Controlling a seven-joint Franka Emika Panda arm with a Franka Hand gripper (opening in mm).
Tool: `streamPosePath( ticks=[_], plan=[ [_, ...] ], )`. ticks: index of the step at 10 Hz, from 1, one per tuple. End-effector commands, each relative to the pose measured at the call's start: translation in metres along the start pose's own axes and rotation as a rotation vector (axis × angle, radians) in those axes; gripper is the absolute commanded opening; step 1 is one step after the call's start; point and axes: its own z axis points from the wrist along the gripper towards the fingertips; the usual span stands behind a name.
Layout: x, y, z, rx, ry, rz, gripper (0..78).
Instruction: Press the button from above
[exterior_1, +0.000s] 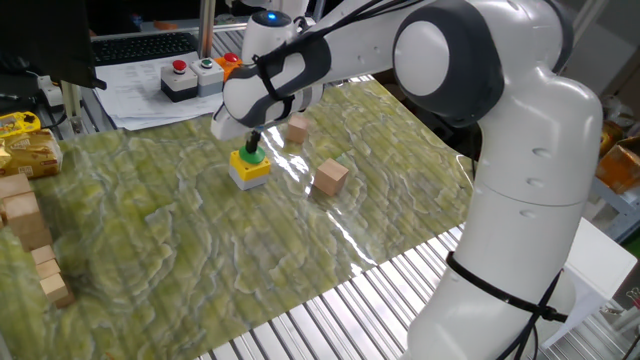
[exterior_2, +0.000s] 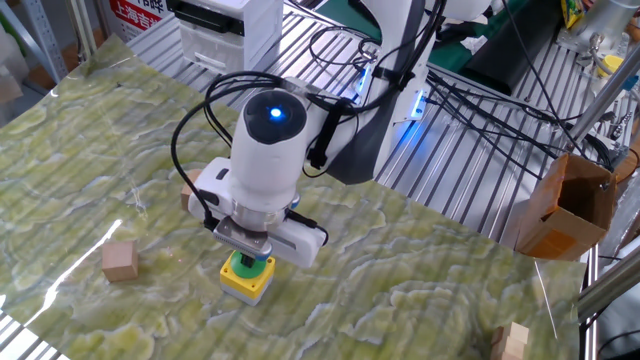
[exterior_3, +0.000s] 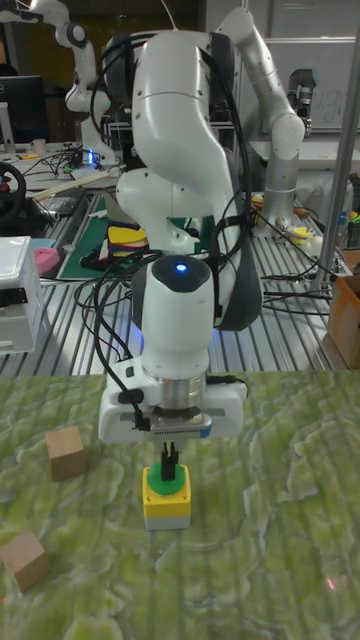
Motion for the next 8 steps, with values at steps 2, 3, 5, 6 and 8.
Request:
streamPosePath(
  ticks=[2,3,5,6,8],
  plan=[
    [0.021,-0.024,-0.079,-0.016,0.105,0.007,0.0],
    [0.024,-0.025,-0.084,-0.019,0.107,0.012,0.0],
    [0.03,-0.028,-0.095,-0.022,0.129,0.02,0.0],
    [0.032,-0.03,-0.098,-0.022,0.137,0.021,0.0],
    [0.033,-0.03,-0.099,-0.022,0.142,0.019,0.0]
  ],
)
